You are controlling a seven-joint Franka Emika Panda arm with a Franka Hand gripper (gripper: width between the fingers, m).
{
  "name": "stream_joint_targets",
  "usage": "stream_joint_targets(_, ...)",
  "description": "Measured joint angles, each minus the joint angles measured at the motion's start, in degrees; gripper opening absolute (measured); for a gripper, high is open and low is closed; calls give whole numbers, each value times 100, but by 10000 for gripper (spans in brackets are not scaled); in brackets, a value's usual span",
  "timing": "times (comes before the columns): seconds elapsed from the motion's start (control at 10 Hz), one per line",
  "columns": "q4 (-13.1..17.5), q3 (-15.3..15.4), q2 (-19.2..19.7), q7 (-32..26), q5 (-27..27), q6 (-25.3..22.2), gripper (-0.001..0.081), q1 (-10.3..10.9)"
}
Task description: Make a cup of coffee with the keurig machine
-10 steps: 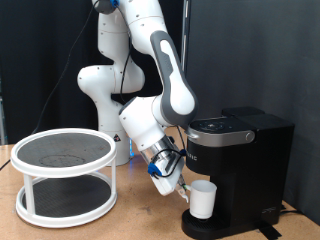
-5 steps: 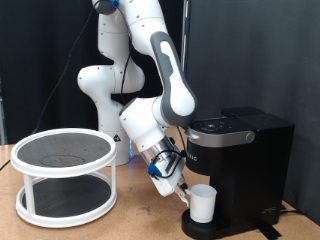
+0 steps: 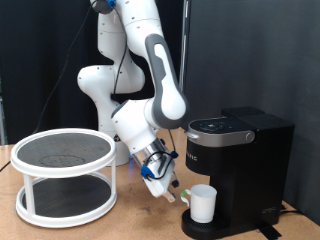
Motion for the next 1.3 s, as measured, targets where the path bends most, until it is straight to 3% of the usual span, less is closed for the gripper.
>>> stream_joint_targets(0.2, -354, -124, -346, -7, -276, -478, 734, -204)
stream_joint_targets(0.4, -352, -89, -372, 102, -337, -524, 734, -199)
stream_joint_targets(0.5, -362, -67, -500, 225, -434, -794, 734, -197)
stream_joint_targets(0.8, -511, -76, -1141, 560, -799, -1635, 734, -205)
stream_joint_targets(1.3, -864, -81, -2305, 1343, -1637, -2236, 734, -207)
